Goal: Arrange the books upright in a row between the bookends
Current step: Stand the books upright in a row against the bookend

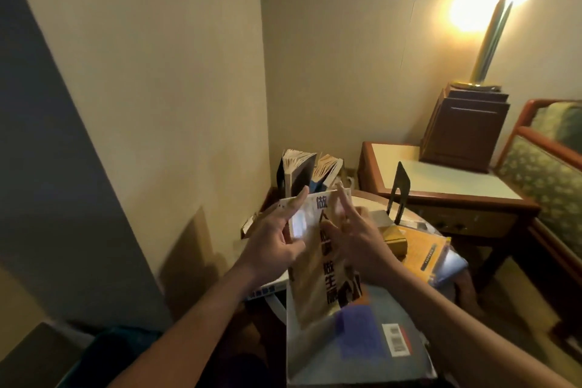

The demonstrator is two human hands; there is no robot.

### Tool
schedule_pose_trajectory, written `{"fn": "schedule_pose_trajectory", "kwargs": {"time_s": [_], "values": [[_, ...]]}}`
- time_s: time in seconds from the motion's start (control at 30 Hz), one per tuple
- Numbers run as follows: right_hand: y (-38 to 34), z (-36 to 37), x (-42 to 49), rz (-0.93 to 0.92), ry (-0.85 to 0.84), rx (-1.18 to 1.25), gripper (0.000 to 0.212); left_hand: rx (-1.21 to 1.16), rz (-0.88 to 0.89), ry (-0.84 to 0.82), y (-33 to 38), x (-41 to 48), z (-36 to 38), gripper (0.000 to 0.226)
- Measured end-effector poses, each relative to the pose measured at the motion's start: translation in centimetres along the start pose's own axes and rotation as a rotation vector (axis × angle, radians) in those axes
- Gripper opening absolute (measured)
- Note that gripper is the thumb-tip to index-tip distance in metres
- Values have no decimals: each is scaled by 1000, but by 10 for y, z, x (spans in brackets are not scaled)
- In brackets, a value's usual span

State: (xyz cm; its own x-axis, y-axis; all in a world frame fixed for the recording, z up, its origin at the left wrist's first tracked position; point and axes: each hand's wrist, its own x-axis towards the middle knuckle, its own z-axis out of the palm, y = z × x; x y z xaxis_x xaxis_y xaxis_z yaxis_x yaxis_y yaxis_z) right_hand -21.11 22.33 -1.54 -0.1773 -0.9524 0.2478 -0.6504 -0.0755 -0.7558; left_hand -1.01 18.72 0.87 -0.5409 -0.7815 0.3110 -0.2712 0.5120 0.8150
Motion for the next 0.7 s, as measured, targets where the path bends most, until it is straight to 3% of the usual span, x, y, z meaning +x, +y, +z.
{"fn": "schedule_pose_trajectory", "kwargs": {"time_s": [0.1,0.2,0.43,0.57,0.7], "values": [[12,-13,-18,-22,121,-7,74,160,63,-36,-3,-6,26,95],[18,-18,-26,-28,200,-15,66,173,90,25,0,-14,46,87],[2,-27,-29,33,247,49,33,139,129,414,14,-10,58,20],[-5,-28,-30,138,248,146,34,29,22,399,28,-11,57,21],[-10,-27,-39,229,195,90,54,-114,-43,304,40,-23,61,22]]}}
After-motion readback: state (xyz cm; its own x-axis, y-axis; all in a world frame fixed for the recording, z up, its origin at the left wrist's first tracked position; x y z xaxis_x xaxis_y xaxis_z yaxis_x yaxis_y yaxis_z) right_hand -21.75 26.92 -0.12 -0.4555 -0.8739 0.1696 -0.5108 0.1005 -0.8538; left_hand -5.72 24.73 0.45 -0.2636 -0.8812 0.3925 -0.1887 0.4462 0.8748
